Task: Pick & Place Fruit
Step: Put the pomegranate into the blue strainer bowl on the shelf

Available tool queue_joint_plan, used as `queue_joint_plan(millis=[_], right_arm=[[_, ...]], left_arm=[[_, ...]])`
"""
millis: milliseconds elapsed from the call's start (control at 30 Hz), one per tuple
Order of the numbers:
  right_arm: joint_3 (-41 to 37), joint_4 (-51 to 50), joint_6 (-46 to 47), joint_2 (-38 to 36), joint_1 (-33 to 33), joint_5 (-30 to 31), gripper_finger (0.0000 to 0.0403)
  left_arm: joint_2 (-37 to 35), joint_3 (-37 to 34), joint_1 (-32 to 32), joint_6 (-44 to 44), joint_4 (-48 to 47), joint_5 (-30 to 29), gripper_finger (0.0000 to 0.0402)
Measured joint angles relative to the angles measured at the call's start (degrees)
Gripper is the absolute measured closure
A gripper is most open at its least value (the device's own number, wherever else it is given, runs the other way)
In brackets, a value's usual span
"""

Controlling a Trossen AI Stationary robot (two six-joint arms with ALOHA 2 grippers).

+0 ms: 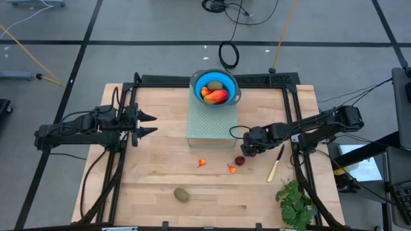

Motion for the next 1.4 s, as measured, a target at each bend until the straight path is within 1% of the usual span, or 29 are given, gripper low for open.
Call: queue_joint_plan(millis=[600, 767, 1000, 1100, 1300, 1400], right_arm=[[-0.04, -0.4, -0.22, 0.31, 0.0, 0.13, 0.0009], [-1.4, 0.07, 0.09, 0.29, 0.0, 0.04, 0.0009], [-1.42, 0.12, 0.15, 0.29, 0.0, 0.02, 0.0011], [-1.42, 0.07, 0.17, 0.29, 0.0, 0.03, 0.0026], [-1.42, 0.04, 0.2, 0.29, 0.0, 0.07, 0.0091], [-1.42, 0.07, 0.75, 0.29, -0.01, -0.04, 0.0117]], left_arm=[[0.0, 0.0, 0.0, 0.07, -0.01, 0.02, 0.0167], [0.0, 0.0, 0.0, 0.12, -0.03, 0.02, 0.0167], [0.0, 0.0, 0.0, 0.17, -0.03, 0.02, 0.0167], [0.0, 0.0, 0.01, 0.17, -0.03, 0.02, 0.0167], [0.0, 0.0, 0.0, 0.15, -0.03, 0.02, 0.0167], [0.0, 0.0, 0.01, 0.13, -0.03, 0.02, 0.0167]])
